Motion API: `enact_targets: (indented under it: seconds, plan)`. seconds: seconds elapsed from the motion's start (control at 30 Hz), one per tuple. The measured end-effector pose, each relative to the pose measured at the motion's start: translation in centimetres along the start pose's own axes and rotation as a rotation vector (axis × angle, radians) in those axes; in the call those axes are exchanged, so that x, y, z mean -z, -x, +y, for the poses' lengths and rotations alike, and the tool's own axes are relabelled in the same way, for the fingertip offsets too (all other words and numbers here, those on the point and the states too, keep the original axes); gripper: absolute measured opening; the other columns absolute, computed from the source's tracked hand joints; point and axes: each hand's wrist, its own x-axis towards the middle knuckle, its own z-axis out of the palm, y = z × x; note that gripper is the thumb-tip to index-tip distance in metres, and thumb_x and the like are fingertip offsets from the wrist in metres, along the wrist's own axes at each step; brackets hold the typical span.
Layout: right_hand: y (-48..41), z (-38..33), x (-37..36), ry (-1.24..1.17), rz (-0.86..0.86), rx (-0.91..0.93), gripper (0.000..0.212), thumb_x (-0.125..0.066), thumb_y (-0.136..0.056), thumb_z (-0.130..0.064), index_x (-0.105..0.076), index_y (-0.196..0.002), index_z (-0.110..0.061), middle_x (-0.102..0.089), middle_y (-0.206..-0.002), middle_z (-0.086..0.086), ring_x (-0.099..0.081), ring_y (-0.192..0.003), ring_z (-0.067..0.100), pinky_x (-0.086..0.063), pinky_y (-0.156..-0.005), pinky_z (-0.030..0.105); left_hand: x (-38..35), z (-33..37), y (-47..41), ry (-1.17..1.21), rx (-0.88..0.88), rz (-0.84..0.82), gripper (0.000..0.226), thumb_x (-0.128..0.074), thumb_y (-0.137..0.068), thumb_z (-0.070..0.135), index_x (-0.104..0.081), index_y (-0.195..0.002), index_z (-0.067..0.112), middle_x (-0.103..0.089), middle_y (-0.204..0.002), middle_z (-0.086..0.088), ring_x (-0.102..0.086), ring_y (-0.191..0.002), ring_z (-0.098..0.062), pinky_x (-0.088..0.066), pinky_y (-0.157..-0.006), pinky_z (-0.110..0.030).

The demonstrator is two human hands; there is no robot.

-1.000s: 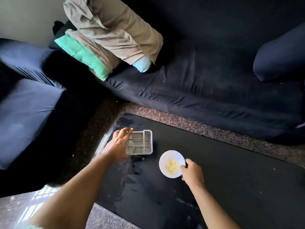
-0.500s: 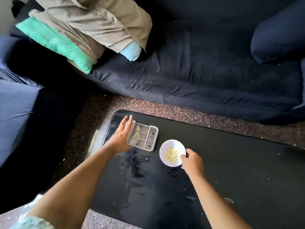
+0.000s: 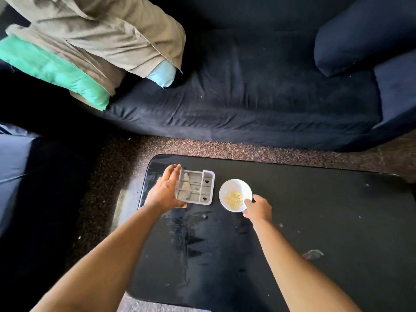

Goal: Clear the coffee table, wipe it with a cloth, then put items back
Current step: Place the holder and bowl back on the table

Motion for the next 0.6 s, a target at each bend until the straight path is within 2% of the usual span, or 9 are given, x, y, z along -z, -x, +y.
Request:
enact_targets:
  seconds: [0.07,0.17,0.4,0.5,0.6]
  plan:
    - [-0.7,0.1,-0.8,0.006,0.025,0.007,0.011,-0.053,-0.08,-0.012,-0.057,-0.073,-0.004,-0.061,-0.079,0.01,-0.066,-0.074,0.038,-0.056,-0.069,0.05,-0.1,0.0,-0.1,-0.006,0.008,-0.007,0.133,-0.09,-0.054,0.036,-0.003,-0.153,0.02,-0.001,-0.159,0.002,-0.021,-0.143,-0.024,-0.032,-0.112,-0.041]
    - [-1.5,0.2,-1.2,0.043,0.049,-0.021,0.011,-0.05,-0.077,-0.012,-0.049,-0.066,-0.009,-0.067,-0.084,0.014,-0.065,-0.076,0.04,-0.055,-0.068,0.043,-0.3,0.1,-0.1,-0.009,0.02,-0.01,0.134,-0.09,-0.054,0.034,-0.002,-0.153,0.02,0.0,-0.158,0.001,-0.022,-0.143,-0.026,-0.033,-0.111,-0.043]
    - [-1.3,-0.6,-0.7,0.101,0.041,0.002,0.011,-0.048,-0.075,-0.004,-0.054,-0.07,-0.012,-0.069,-0.091,0.018,-0.063,-0.084,0.036,-0.051,-0.067,0.034,-0.1,0.8,0.0,-0.039,0.048,-0.029,0.133,-0.09,-0.056,0.03,0.001,-0.153,0.019,0.003,-0.159,0.0,-0.024,-0.142,-0.027,-0.033,-0.111,-0.042]
    - [-1.4,-0.9,-0.4,0.147,0.029,0.01,0.018,-0.049,-0.08,-0.005,-0.064,-0.089,-0.004,-0.067,-0.102,0.018,-0.06,-0.095,0.037,-0.046,-0.071,0.033,-0.1,1.1,0.0,-0.052,0.065,-0.039,0.133,-0.09,-0.057,0.03,0.002,-0.153,0.019,0.004,-0.159,0.001,-0.025,-0.141,-0.027,-0.033,-0.111,-0.042]
    - [-1.2,-1.1,0.3,0.193,-0.007,0.017,0.028,-0.052,-0.087,-0.017,-0.063,-0.108,-0.003,-0.065,-0.113,0.017,-0.058,-0.106,0.035,-0.047,-0.08,0.034,0.0,1.9,0.1,-0.059,0.086,-0.069,0.136,-0.09,-0.057,0.031,0.006,-0.153,0.019,0.01,-0.159,0.0,-0.023,-0.141,-0.031,-0.03,-0.112,-0.043]
